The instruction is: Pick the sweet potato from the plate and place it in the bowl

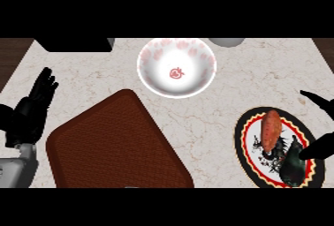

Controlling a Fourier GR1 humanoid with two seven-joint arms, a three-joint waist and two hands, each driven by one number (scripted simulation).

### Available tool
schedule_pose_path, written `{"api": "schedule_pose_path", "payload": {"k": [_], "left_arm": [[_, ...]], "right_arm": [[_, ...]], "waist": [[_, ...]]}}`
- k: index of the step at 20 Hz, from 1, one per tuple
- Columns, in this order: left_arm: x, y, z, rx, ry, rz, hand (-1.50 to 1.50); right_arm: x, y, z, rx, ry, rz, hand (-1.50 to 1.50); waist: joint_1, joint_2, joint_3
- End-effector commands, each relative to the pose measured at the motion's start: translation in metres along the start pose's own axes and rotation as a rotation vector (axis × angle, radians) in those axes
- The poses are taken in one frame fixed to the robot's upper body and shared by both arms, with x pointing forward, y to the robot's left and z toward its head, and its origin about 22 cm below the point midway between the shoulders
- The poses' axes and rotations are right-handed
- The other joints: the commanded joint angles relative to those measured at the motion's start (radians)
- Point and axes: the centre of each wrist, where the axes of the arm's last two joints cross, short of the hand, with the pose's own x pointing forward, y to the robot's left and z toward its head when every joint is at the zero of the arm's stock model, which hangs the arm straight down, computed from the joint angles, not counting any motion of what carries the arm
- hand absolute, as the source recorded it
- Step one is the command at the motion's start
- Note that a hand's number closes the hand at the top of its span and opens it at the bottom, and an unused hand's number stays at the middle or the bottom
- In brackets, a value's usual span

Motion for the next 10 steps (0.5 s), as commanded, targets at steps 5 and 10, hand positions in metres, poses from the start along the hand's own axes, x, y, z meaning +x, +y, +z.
{"api": "schedule_pose_path", "payload": {"k": [5,10], "left_arm": [[-0.009,-0.003,0.005,0.002,0.003,-0.012,0.00],[-0.010,0.000,0.004,0.000,-0.012,-0.007,0.00]], "right_arm": [[0.000,0.022,-0.017,-0.073,-0.002,0.040,-1.50],[0.001,0.073,-0.021,0.019,0.004,0.023,-1.50]], "waist": [[-0.003,-0.001,0.000],[-0.004,-0.001,0.000]]}}
